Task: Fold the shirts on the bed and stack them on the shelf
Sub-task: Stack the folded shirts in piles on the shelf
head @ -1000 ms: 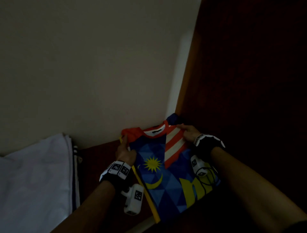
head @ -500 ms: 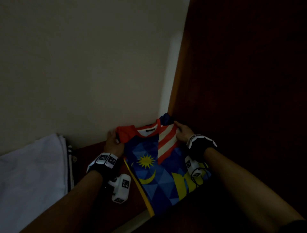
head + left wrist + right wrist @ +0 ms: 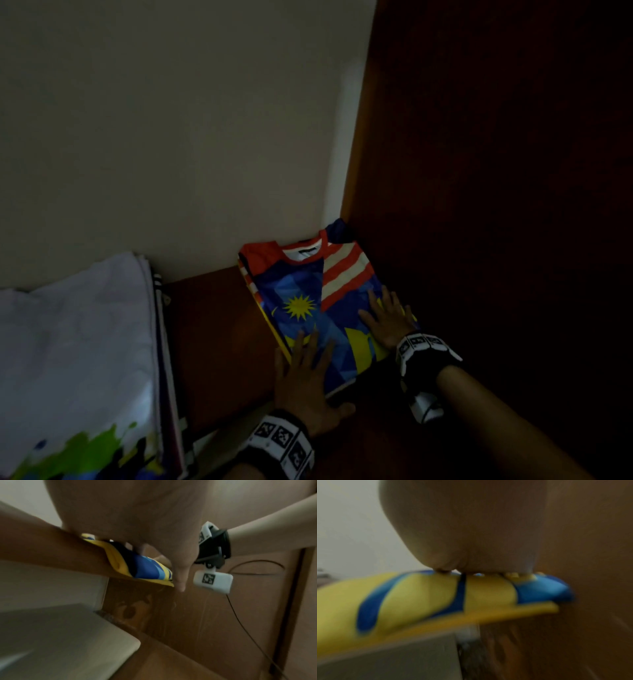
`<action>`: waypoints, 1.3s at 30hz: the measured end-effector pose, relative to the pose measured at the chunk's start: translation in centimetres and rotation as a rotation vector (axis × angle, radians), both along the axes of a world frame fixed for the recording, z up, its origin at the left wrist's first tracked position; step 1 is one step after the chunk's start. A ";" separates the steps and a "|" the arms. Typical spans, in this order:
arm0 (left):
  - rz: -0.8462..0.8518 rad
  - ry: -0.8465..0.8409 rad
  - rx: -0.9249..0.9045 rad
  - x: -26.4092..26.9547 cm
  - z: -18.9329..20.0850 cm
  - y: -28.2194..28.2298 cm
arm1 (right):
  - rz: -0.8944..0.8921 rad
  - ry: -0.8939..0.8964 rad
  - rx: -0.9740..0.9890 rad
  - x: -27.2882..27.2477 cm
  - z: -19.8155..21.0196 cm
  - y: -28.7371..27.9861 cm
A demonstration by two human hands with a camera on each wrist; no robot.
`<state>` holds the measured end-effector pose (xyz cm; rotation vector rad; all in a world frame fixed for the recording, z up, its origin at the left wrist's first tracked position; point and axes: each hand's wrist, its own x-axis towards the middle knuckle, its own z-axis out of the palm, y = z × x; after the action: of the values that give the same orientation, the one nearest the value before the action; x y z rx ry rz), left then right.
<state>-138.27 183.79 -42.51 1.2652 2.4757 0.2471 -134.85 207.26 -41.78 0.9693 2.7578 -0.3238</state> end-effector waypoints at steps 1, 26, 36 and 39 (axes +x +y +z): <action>0.006 0.004 -0.002 0.1 0.1 -0.1 | -0.016 0.013 0.009 0.3 -0.2 -0.1; 1.297 -0.273 0.525 -11.2 6.7 -37.8 | 0.098 0.429 -0.958 -8.8 4.5 -34.2; 1.214 -0.322 0.816 -12.1 3.2 -42.4 | 0.095 0.342 -0.712 -13.9 -3.6 -38.1; 1.237 -0.314 0.855 -12.6 3.0 -45.2 | 0.144 0.347 -0.675 -12.7 -0.5 -42.2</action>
<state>-150.87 138.61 -39.49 -0.3471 2.5297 1.7327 -147.54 165.03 -42.24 0.5690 2.6428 -1.3923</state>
